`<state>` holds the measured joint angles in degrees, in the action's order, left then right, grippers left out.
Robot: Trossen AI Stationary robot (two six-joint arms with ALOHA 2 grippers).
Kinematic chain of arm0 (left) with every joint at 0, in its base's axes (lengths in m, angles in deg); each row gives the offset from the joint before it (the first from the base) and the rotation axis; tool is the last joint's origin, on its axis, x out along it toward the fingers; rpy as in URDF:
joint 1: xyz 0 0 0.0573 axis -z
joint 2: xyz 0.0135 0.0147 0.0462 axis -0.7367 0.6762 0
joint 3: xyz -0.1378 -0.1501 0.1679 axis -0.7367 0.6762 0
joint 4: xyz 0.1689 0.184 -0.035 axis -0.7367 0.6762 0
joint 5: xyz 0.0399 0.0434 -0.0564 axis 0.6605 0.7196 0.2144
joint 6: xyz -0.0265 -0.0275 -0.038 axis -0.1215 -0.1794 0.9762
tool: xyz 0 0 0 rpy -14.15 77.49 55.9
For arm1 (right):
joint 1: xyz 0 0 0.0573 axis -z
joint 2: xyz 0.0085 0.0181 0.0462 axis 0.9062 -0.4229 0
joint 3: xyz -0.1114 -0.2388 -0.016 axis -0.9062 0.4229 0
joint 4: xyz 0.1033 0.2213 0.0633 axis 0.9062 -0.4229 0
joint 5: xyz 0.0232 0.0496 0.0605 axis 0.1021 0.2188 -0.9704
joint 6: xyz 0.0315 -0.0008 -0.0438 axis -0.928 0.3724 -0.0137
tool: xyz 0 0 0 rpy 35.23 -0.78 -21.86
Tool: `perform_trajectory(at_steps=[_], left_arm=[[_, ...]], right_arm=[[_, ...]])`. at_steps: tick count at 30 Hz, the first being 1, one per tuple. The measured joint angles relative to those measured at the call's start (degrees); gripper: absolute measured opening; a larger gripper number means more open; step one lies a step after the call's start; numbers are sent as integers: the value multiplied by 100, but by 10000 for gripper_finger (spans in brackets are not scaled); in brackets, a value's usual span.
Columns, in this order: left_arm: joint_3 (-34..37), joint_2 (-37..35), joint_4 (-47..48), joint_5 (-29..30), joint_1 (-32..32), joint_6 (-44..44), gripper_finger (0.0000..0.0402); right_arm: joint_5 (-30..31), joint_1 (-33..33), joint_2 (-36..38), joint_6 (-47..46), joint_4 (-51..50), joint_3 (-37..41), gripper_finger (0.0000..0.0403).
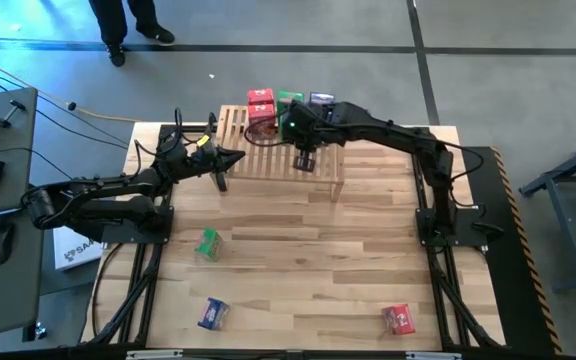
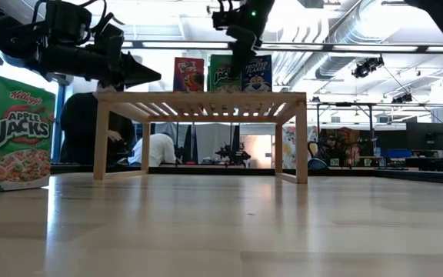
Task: Stack cereal on shelf
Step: Put the bottom green cereal box on the shelf aligned with the other green cereal box
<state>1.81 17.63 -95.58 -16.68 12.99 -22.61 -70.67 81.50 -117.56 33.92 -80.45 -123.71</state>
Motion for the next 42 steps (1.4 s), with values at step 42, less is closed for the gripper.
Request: perform_trajectory(at_steps=[42], left_arm=[[0,0,-7,0,-2,-2,0]], right_arm=[[220,-1,-329,-192,1339,0,0]])
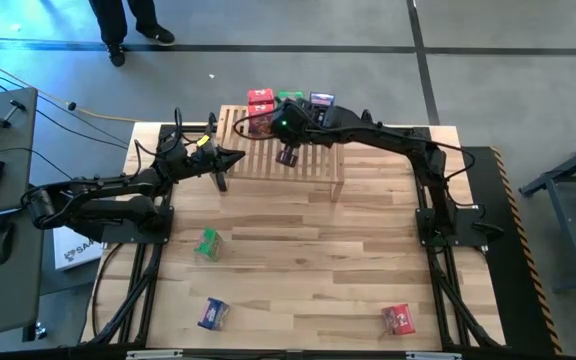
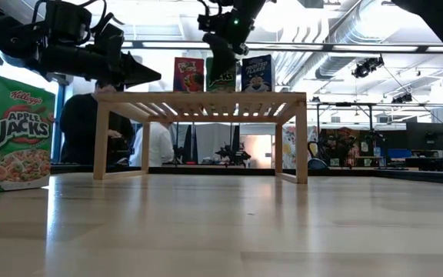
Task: Stack cereal on shelf
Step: Put the bottom green cereal box on the shelf aligned with the other green cereal box, then put the red cereal box on the shelf aligned with the other red cereal boxes
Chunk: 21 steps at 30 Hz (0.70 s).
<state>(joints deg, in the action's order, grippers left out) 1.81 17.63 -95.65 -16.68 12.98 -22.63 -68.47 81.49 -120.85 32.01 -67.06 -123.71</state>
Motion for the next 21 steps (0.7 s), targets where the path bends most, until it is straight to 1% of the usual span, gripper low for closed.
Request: perform_trajectory(at_steps=[4,6,11,13,16,21], left_arm=[[0,0,2,2,2,2,0],[0,0,4,0,2,0,0],[0,-2,4,0,2,-74,0],[0,-2,7,0,2,-56,0],[0,-2,20,-7,6,-36,0],[0,-2,58,-67,9,2,0]], right_arm=[[49,-200,169,462,-18,2,0],[-112,-365,360,566,86,0,0],[-1007,-694,391,870,664,71,0],[-1360,-822,423,972,1436,465,0],[-1740,-980,601,951,2610,1435,0],[-1728,-1203,1118,571,4807,3285,0]])
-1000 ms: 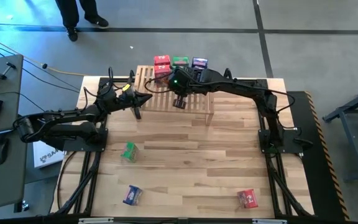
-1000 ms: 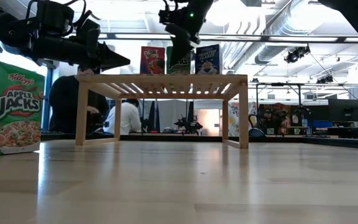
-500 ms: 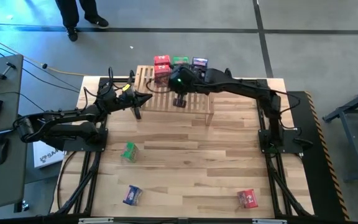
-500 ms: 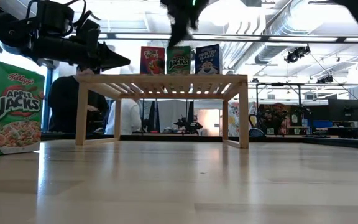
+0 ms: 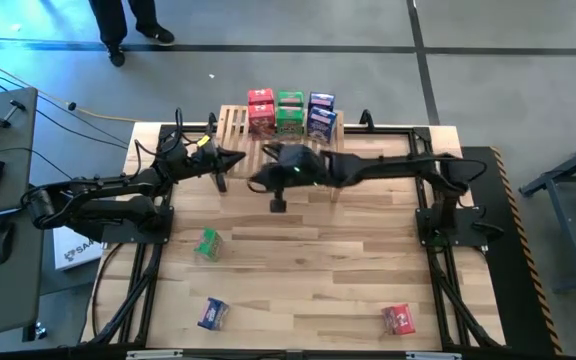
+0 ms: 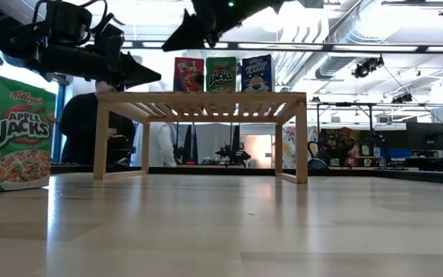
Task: Stack cereal on shelf
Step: Put the red cereal box on the shelf aligned with the other red cereal boxes
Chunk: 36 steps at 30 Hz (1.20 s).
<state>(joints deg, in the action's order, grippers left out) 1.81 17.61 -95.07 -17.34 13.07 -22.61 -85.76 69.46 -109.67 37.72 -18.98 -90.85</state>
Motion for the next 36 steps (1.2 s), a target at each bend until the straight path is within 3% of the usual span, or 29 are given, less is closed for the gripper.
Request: perform_trajectory(at_steps=[3,6,11,16,20,26,32,36], left_arm=[[0,0,20,-120,6,9,0],[-1,0,-7,-265,6,94,0],[-57,-1,24,-283,34,109,0],[-57,0,29,-281,63,110,0],[-57,0,29,-259,69,109,0],[-57,0,34,-250,69,105,0],[-57,0,123,-250,69,53,0],[-57,0,163,-250,69,39,0]], right_arm=[[42,-176,526,-415,1089,1022,0],[511,-422,1079,-723,1894,2046,0],[1638,-912,2012,-1590,2038,3161,0],[2212,-1527,2649,-3107,765,3365,0],[2562,-2027,2843,-4814,-982,2936,0],[2557,-2807,2785,-7321,-3425,2060,0],[2590,-3493,2784,-9249,-4689,1684,0],[2496,-3870,2782,-10196,-4991,1665,2]])
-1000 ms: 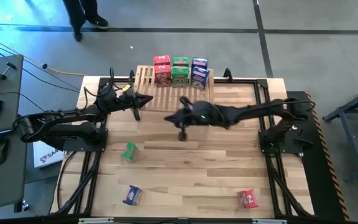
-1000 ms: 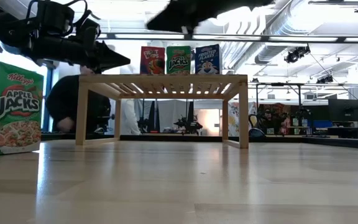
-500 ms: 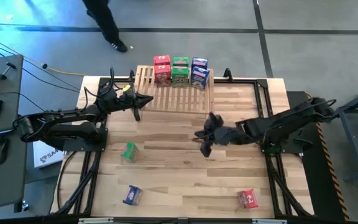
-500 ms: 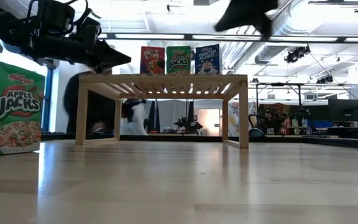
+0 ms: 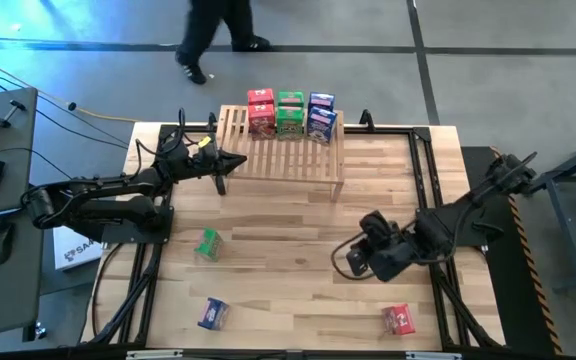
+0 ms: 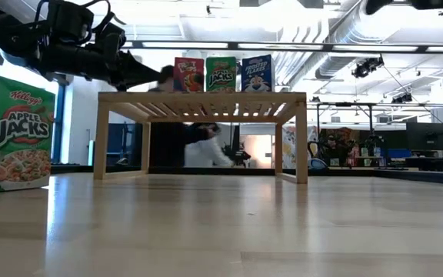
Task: Stack cereal on shelf
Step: Put the red cereal box on the shelf aligned with the other red cereal boxes
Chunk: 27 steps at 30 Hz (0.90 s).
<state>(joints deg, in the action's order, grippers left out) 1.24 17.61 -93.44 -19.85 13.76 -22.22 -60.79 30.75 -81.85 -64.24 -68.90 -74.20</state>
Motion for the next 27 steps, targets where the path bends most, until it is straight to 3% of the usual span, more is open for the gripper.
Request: perform_trajectory(at_steps=[6,19,27], left_arm=[[0,0,2,0,0,-1,0],[0,0,2,0,0,-1,0],[0,0,7,0,-2,-26,0]], right_arm=[[-548,-305,0,-892,-29,-2,47],[-2063,-893,-2,-3028,-456,-2,243],[-3172,-1369,-441,-4261,-419,-2,277]])
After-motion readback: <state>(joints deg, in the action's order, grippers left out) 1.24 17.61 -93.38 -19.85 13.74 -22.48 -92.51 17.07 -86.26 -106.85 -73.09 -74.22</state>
